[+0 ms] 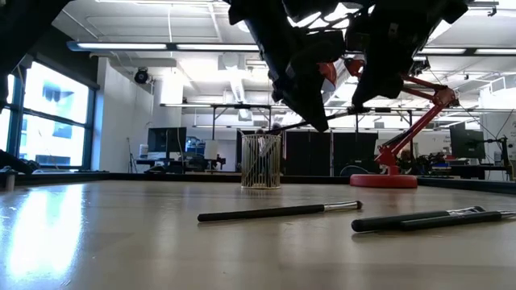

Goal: Pick & Place Makeup Brushes
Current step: Put the eye groomer brush into the makeup brush holder

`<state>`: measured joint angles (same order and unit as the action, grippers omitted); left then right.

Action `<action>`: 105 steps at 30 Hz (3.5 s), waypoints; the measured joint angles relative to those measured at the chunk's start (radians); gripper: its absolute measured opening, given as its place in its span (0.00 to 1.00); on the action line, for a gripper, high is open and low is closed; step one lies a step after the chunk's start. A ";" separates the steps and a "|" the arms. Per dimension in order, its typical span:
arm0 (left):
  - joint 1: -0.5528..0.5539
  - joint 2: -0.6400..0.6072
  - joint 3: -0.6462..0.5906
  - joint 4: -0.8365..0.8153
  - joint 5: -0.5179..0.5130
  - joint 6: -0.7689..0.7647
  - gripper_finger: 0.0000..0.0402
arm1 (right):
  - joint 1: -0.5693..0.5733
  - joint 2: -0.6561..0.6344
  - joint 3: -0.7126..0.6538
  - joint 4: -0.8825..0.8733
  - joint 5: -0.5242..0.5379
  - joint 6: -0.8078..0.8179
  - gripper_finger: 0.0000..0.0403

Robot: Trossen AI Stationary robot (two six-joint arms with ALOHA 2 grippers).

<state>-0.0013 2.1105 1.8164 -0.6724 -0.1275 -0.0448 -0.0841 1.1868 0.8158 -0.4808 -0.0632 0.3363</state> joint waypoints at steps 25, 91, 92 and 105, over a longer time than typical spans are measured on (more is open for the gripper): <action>0.068 -0.292 -0.575 0.788 0.145 -0.380 0.03 | 0.013 -0.362 -0.257 0.074 0.185 0.246 0.22; 0.026 -0.324 -0.728 1.349 0.112 -0.528 0.11 | 0.058 -0.148 -0.381 1.112 0.206 0.130 0.02; 0.026 -0.324 -0.728 1.350 0.108 -0.529 0.13 | 0.058 -0.148 -0.382 1.108 0.202 0.124 0.02; 0.036 -0.330 -0.729 1.254 0.124 -0.467 0.19 | 0.058 -0.147 -0.382 1.096 0.196 0.108 0.02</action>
<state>0.0344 1.7810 1.0879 0.5817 -0.0032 -0.5120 -0.0265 1.0397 0.4335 0.6147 0.1329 0.4438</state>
